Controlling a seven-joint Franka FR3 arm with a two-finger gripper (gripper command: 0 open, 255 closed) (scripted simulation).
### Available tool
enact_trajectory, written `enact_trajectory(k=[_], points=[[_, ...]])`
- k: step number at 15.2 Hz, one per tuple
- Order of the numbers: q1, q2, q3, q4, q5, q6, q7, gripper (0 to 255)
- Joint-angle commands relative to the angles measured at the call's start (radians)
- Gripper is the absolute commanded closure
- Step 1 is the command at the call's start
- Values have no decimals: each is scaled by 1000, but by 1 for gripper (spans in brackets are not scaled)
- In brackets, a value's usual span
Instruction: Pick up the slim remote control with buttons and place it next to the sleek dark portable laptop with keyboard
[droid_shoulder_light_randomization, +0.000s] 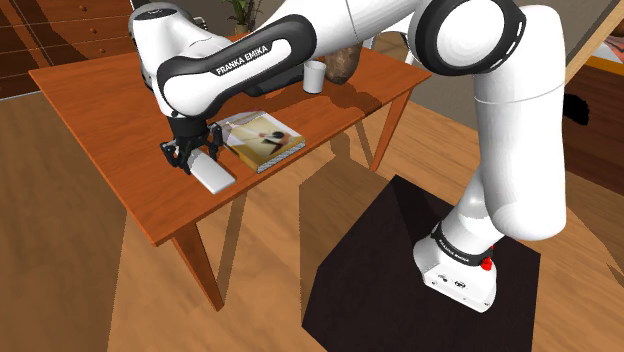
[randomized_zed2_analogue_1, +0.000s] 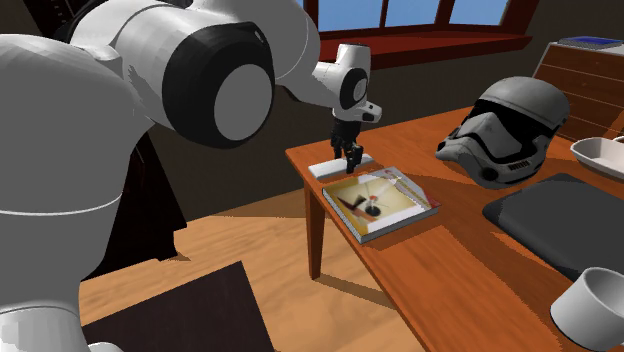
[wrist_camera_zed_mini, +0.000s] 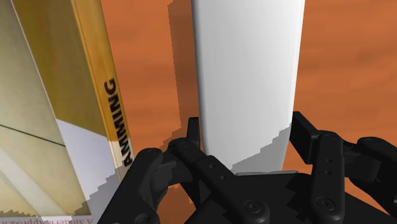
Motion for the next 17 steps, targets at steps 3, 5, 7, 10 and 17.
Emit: enact_trajectory(k=[3, 5, 7, 10, 17], points=[[-1, -17, 3, 15, 5, -31, -3, 255], [-2, -26, 5, 27, 9, -53, -5, 255], [-2, -36, 7, 40, 12, -75, -8, 255], [-2, -49, 9, 61, 16, -108, -11, 255], [-1, -71, 14, 121, 24, -190, -17, 255]])
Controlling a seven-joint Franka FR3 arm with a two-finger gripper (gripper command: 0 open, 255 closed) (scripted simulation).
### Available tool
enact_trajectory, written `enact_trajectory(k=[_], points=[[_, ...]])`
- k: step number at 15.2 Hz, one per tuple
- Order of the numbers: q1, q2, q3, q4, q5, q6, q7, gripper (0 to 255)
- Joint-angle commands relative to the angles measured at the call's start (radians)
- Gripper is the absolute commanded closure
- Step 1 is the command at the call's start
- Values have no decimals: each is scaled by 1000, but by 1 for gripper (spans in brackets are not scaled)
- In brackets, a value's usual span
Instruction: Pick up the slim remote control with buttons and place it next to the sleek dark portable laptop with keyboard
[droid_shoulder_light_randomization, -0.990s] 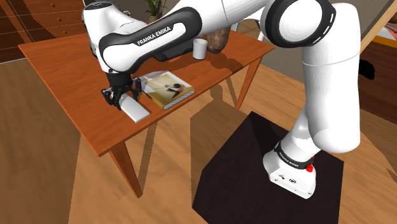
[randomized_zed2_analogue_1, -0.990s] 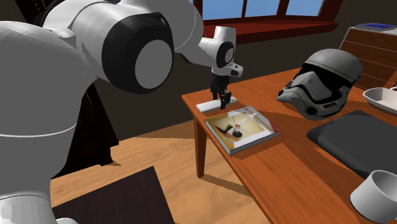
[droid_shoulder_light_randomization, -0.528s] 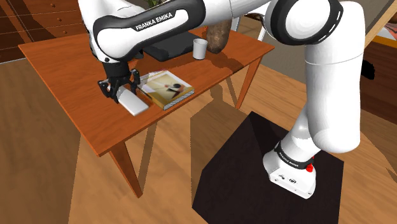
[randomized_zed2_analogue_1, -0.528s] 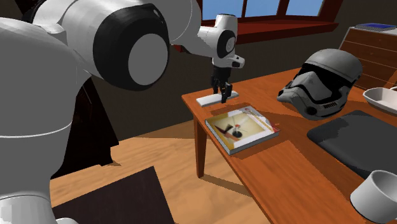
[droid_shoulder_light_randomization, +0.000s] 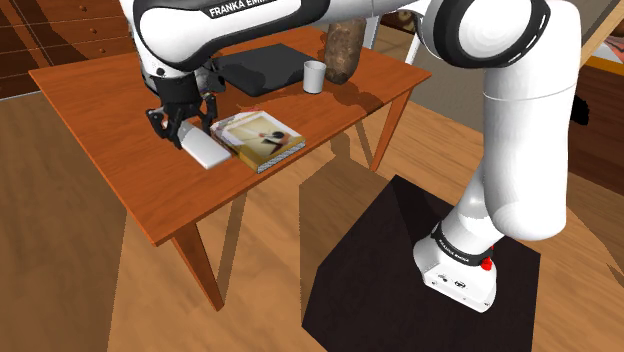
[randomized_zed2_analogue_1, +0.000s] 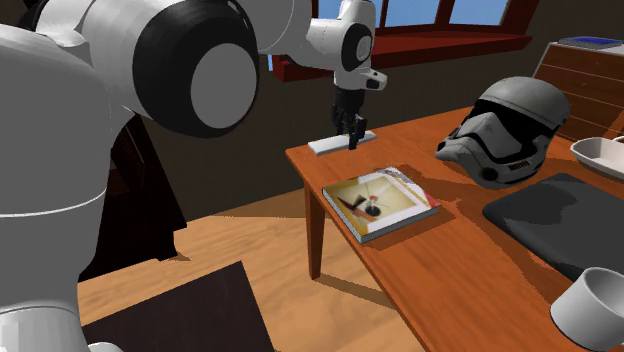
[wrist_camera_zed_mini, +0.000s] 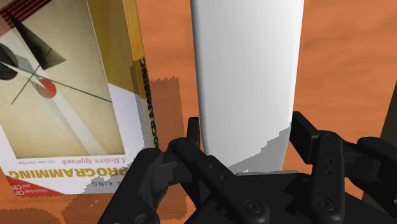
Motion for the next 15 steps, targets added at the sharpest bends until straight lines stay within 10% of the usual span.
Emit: enact_trajectory(k=[1, 5, 15], points=[[-1, -7, 1, 17, 3, -25, -3, 255], [2, -14, 3, 59, 5, -72, -6, 255], [-173, -168, -42, -163, 57, 6, -213, 255]])
